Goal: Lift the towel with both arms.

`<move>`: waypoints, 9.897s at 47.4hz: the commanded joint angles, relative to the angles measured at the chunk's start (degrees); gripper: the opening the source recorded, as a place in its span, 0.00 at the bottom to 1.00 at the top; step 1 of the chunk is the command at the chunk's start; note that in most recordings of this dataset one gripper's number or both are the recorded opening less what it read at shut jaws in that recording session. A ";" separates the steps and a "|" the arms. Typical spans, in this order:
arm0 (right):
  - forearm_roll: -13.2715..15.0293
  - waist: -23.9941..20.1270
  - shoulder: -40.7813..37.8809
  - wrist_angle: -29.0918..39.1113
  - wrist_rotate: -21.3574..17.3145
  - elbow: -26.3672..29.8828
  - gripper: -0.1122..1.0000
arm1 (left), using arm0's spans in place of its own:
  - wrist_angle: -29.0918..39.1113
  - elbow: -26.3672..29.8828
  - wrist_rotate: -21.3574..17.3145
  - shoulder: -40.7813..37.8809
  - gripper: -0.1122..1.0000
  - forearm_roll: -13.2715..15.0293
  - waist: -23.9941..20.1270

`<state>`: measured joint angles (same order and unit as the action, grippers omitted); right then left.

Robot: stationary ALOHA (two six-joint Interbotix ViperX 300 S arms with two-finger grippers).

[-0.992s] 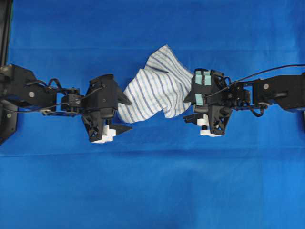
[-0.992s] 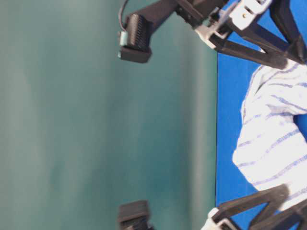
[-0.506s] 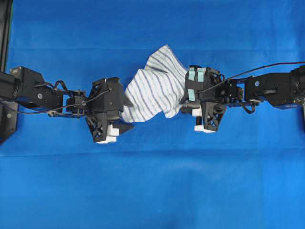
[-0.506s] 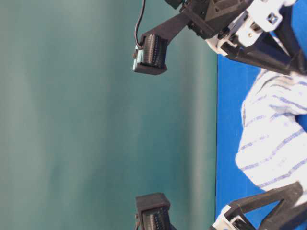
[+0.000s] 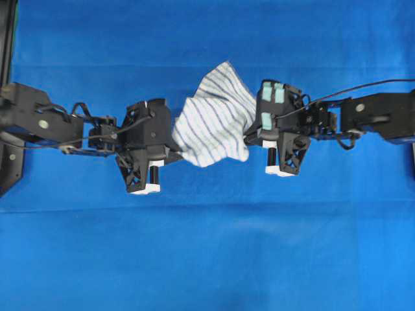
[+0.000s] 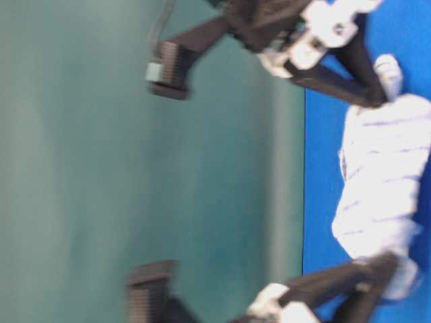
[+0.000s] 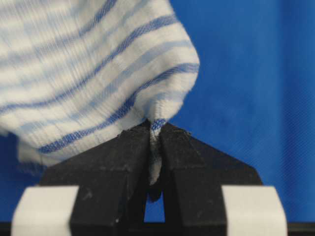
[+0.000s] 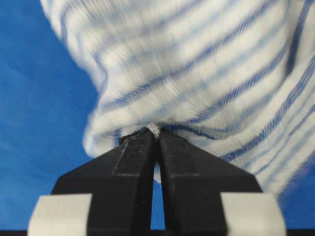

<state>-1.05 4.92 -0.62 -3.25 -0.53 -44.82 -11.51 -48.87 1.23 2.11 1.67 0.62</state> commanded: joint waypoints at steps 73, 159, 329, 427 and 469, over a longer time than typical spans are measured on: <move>1.41 -0.44 28.13 22.76 0.88 20.04 0.16 | 22.59 17.14 -1.76 31.29 0.42 -0.26 -0.44; 0.09 -13.80 -5.27 8.88 -9.05 3.16 0.68 | 6.59 7.73 -3.78 -10.72 0.91 -0.35 2.55; 11.43 -3.69 20.48 37.18 -14.33 18.54 0.69 | 33.22 12.74 -4.31 25.40 0.94 -0.35 -0.53; 11.34 -1.85 10.90 21.88 -23.82 7.82 0.14 | 25.14 2.20 -0.44 16.96 0.12 0.00 -0.88; 18.46 -1.85 29.53 44.12 -22.50 29.00 0.14 | 47.64 24.70 -1.76 32.87 0.12 -1.14 -0.88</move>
<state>16.79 3.16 28.21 40.78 -23.12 -18.19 36.04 -26.89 -0.35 34.80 0.70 -0.35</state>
